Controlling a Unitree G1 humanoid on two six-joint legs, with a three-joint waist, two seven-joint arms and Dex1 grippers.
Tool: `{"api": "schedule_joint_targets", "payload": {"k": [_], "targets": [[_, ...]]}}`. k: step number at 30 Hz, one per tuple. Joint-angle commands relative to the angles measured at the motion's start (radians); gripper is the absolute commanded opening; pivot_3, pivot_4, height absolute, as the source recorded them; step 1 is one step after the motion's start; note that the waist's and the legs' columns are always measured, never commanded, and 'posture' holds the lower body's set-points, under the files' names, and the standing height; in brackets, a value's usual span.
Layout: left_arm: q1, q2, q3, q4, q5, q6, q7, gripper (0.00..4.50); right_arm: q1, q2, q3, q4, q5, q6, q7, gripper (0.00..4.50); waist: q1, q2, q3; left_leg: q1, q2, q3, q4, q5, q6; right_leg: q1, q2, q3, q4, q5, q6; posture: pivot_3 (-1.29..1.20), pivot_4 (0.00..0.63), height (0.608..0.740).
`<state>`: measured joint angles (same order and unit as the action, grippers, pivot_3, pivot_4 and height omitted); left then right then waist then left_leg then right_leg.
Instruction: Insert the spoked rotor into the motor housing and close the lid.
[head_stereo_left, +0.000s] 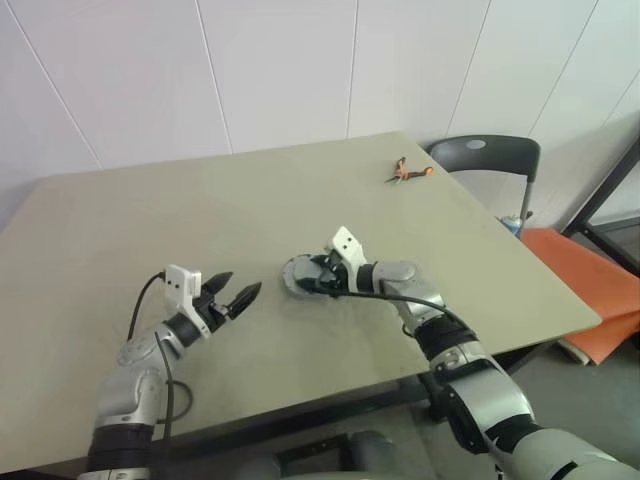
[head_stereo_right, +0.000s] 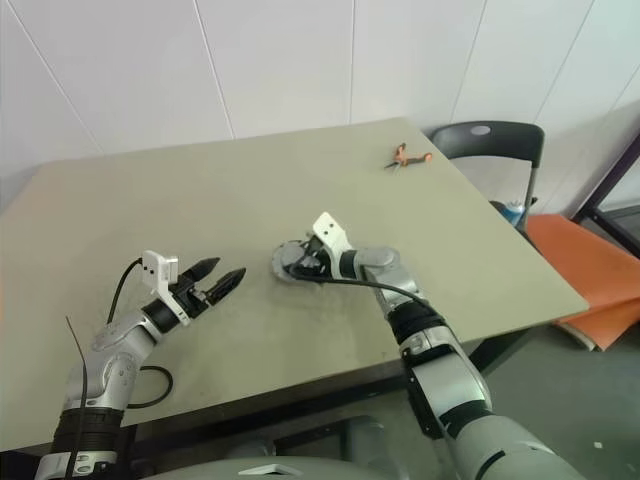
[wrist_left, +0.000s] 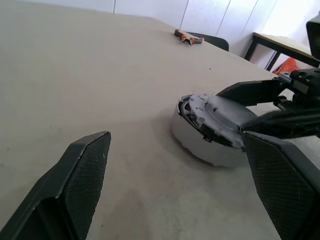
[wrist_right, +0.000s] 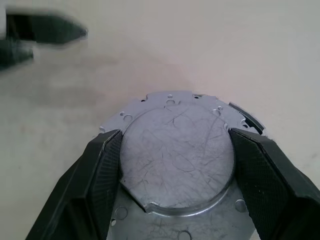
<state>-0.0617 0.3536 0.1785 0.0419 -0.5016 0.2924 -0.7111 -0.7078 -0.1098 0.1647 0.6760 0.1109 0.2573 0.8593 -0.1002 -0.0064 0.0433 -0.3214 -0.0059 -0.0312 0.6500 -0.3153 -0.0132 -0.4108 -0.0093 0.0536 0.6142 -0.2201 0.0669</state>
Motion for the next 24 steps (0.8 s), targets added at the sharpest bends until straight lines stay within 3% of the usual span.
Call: {"api": "schedule_joint_targets", "payload": {"k": [1,8,24], "targets": [[-0.015,0.003,0.003,-0.012,0.003,-0.019,-0.005,4.50,-0.047,0.022,-0.060,-0.045,0.070,0.059,-0.006,3.03,0.004,0.000,0.000,-0.001,0.000,0.000,0.000,0.000,0.000,-0.001,0.000,0.000,0.000,0.000,0.000,0.00,0.000,0.740],[-0.013,-0.001,-0.001,-0.015,0.003,-0.014,-0.003,4.50,-0.052,0.018,-0.052,-0.038,0.038,0.030,-0.044,3.03,0.006,0.000,0.000,-0.018,-0.001,0.000,0.000,0.000,0.000,-0.018,-0.002,0.000,0.000,0.005,0.000,0.00,0.000,0.740],[-0.012,-0.002,-0.003,-0.013,0.001,-0.012,-0.006,4.50,-0.054,-0.025,0.014,-0.036,-0.030,0.009,-0.007,3.03,0.006,0.000,0.000,-0.018,-0.001,0.000,0.000,0.000,0.000,-0.017,-0.002,0.000,0.001,0.005,0.000,0.00,0.000,0.740]]}}
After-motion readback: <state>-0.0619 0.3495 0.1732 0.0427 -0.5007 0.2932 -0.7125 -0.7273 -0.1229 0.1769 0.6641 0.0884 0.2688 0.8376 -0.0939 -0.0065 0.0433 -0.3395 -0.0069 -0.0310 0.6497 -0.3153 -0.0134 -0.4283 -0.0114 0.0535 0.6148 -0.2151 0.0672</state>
